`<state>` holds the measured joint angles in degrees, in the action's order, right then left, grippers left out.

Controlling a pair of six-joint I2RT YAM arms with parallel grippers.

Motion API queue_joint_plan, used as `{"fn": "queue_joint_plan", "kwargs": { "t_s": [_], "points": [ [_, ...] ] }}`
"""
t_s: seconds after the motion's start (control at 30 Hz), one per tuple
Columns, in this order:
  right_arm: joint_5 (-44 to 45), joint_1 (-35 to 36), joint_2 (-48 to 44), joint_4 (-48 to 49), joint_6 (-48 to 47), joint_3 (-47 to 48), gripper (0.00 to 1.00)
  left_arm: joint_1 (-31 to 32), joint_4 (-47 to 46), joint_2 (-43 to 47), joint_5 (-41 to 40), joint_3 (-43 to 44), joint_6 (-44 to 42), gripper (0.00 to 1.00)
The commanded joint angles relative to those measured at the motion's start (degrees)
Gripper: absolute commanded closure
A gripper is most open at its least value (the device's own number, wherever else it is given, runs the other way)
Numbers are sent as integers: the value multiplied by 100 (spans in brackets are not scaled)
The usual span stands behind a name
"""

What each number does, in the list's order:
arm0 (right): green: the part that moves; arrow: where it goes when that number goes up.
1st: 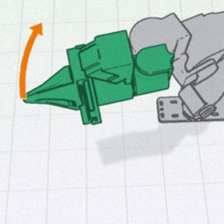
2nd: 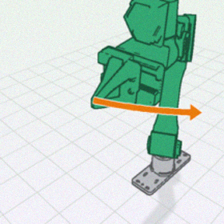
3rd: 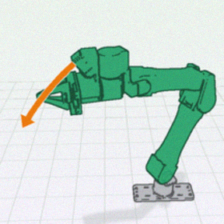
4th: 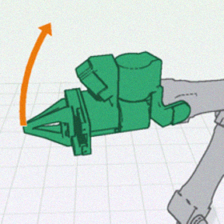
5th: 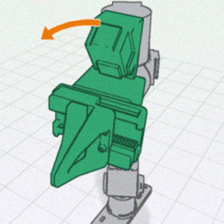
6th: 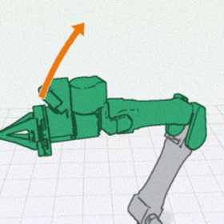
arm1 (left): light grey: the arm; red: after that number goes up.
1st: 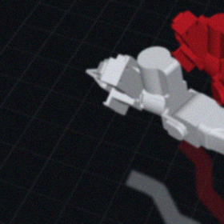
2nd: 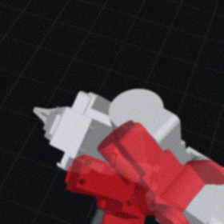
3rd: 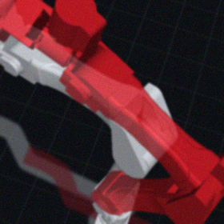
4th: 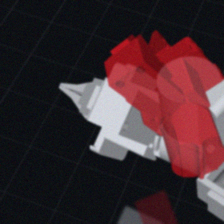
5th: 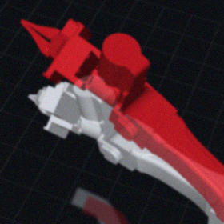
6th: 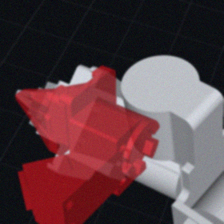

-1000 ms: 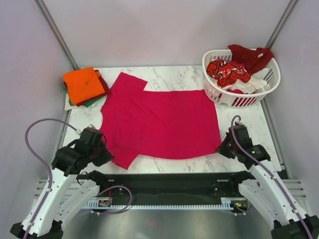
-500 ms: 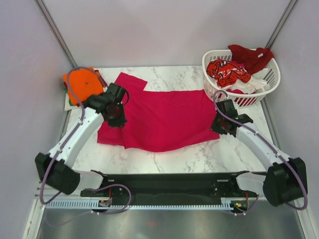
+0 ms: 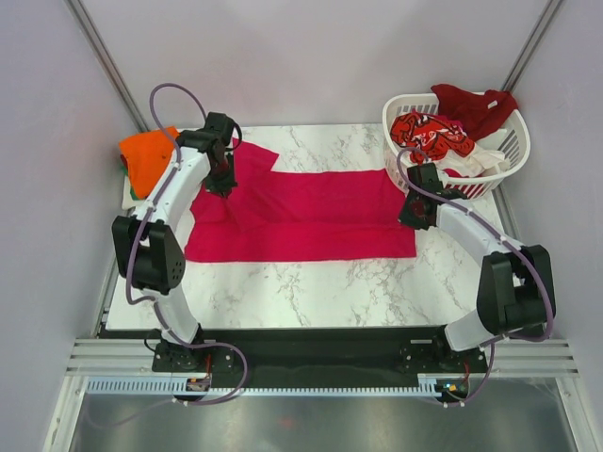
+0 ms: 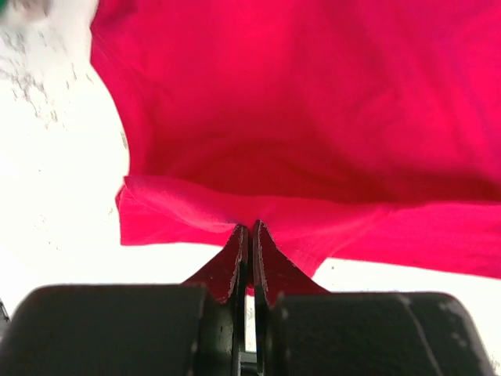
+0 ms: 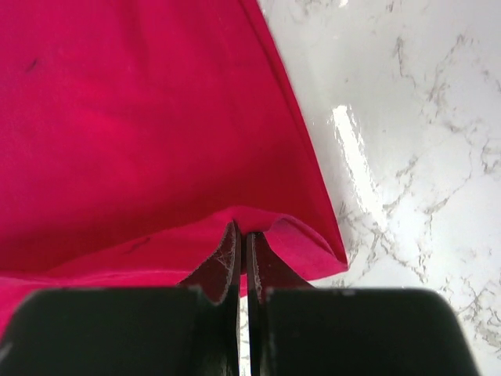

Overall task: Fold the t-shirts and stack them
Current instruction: Fold the tshirt

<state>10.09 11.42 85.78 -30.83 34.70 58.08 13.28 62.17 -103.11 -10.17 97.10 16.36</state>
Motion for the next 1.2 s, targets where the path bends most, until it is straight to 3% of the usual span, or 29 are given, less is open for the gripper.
{"fn": "queue_joint_plan", "kwargs": {
  "t_s": [0.0, 0.37, 0.43, 0.47, 0.5, 0.53, 0.6, 0.67, 0.77, 1.0, 1.07, 1.17],
  "points": [
    [134, -105, 211, 156, -148, 396, 100, -62, 23, -218, -19, 485, -423, 98],
    [-129, -307, 1124, 455, -130, 571, 98, -88, 111, -1657, -345, 1328, -380, 93],
    [-305, -342, 1431, 473, -138, 738, 79, -124, 172, -1878, -424, 1669, -283, 86],
    [-358, -360, 1520, 464, -156, 939, 62, -141, 207, -1993, -424, 1828, -230, 70],
    [-367, -377, 1573, 420, -165, 1029, 32, -150, 303, -2107, -467, 2126, -186, 59],
    [-306, -412, 1591, 402, -191, 1108, 23, -150, 339, -2099, -511, 2242, -107, 41],
    [-236, -456, 1530, 280, -270, 1292, 9, -159, 348, -1881, -721, 2331, -19, 30],
    [28, -500, 1320, 157, -358, 1346, 4, -194, 339, -1635, -854, 2226, 86, 23],
    [99, -509, 802, 24, -402, 1058, 2, -317, 252, -959, -934, 1586, 244, 22],
    [-551, -509, -675, 130, -411, -454, 2, -668, -811, 1080, -22, -1750, 350, 24],
    [-648, -509, -1001, 130, -429, -910, 3, -765, -812, 1458, -20, -2246, 350, 24],
    [-841, -509, -1256, 279, -359, -1429, 6, -993, -1321, 1688, 664, -2994, 631, 24]
  ]
}}
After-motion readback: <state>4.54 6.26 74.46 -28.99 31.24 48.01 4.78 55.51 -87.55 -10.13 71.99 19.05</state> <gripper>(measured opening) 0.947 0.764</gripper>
